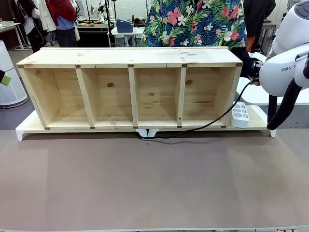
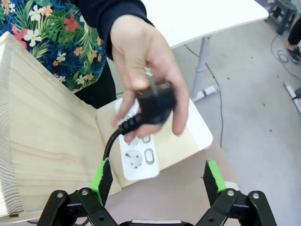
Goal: Perform cable management.
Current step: Release the Power Cable when the human grasps it.
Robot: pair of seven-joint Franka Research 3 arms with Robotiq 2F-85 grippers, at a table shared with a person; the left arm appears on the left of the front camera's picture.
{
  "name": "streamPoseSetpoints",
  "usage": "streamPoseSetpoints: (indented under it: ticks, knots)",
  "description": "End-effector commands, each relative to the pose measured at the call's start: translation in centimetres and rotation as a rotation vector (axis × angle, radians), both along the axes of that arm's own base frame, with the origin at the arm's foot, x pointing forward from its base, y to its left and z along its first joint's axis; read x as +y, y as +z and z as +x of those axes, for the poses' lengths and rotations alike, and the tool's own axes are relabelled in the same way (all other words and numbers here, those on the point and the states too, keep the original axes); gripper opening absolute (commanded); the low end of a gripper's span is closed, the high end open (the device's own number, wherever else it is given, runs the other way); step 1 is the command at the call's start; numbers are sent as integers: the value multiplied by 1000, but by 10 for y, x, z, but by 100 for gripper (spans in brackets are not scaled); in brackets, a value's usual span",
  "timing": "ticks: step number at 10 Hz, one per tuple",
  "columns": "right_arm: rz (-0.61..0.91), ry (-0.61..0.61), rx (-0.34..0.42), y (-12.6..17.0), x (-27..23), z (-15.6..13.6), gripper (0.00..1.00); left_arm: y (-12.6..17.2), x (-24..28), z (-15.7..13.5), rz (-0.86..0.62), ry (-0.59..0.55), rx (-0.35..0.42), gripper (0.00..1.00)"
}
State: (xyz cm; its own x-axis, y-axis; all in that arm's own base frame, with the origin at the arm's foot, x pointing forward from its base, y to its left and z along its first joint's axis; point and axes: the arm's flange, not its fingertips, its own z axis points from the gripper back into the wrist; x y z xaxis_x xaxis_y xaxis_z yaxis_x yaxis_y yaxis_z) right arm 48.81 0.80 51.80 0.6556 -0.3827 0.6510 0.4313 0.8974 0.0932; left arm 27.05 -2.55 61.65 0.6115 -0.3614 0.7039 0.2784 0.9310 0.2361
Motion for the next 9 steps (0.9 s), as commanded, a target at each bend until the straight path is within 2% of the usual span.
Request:
streamPoseSetpoints:
  ticks: [1, 9]
  knots:
    - [-2, 19, -9, 2, 1, -1, 100, 0, -1, 2, 6, 6, -10, 100]
    - [0, 2, -1, 0, 1, 0, 100, 0, -1, 2, 6, 6, -10, 100]
